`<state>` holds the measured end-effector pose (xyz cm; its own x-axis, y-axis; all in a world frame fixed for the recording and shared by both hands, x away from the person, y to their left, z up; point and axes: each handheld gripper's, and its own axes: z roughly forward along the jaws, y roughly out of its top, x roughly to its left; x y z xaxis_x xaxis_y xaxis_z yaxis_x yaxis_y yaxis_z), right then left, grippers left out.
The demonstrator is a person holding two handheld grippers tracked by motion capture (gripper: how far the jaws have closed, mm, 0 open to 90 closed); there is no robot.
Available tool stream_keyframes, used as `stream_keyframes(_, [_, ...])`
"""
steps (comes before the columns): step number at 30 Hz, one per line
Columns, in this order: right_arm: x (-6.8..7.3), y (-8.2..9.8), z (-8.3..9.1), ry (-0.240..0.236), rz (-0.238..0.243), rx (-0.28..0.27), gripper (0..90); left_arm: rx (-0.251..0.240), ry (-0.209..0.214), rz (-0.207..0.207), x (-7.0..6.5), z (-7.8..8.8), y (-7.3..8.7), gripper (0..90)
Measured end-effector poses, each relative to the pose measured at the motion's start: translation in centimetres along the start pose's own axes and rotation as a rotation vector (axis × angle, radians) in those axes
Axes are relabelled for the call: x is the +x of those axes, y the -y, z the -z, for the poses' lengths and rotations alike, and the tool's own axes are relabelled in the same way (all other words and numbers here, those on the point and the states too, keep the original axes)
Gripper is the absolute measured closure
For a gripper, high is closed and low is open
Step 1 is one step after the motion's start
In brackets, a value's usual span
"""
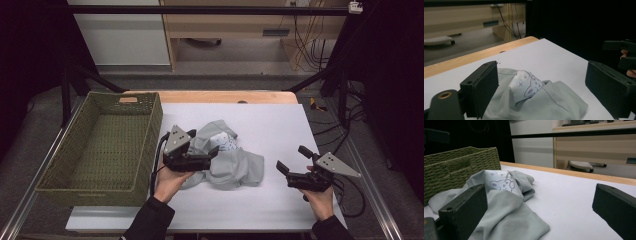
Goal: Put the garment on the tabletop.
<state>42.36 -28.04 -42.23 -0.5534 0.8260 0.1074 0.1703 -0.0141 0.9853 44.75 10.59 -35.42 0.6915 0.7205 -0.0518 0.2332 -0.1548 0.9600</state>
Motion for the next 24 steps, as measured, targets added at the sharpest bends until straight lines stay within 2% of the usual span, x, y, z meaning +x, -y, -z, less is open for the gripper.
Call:
stream_keyframes(1, [0.0,0.0,0.0,0.0,0.0,0.0,0.6,-0.014,-0.006,-0.005,0.0,0.2,0.5,9.4])
stream_keyframes(3, [0.0,0.0,0.0,0.002,-0.006,0.003,0.6,-0.037,-0.008,0.015,0.0,0.6,1.7,9.6])
stream_keyframes(5, [-0.1,0.0,0.0,-0.002,0.004,0.006,0.6,-0.029,-0.004,0.026,0.1,0.9,2.8,8.8])
stream_keyframes(9, [-0.1,0.2,0.0,-0.005,0.003,0.012,0.6,-0.044,-0.031,0.03,0.4,1.6,4.7,6.0])
stream_keyframes(11, [-0.2,0.2,0.0,-0.006,-0.002,0.01,0.6,-0.033,-0.021,0.028,0.7,1.8,5.4,5.0])
stream_keyframes(14, [-0.2,0.3,0.1,-0.004,0.002,0.012,0.6,-0.04,-0.032,0.033,1.1,2.2,6.2,3.3])
stream_keyframes(16, [-0.3,0.4,0.1,0.0,0.0,0.014,0.6,-0.042,-0.021,0.043,1.2,2.5,6.4,3.2])
stream_keyframes(21, [-0.4,0.5,0.2,-0.009,0.004,0.01,0.6,-0.043,-0.03,0.027,1.5,2.8,6.8,2.8])
stream_keyframes(23, [-0.3,0.5,0.2,-0.006,0.001,0.013,0.6,-0.04,-0.033,0.036,1.7,2.8,7.0,2.9])
stream_keyframes(24, [-0.5,0.6,0.2,-0.011,0.019,0.01,0.6,-0.041,-0.033,0.033,1.7,2.8,7.1,2.8])
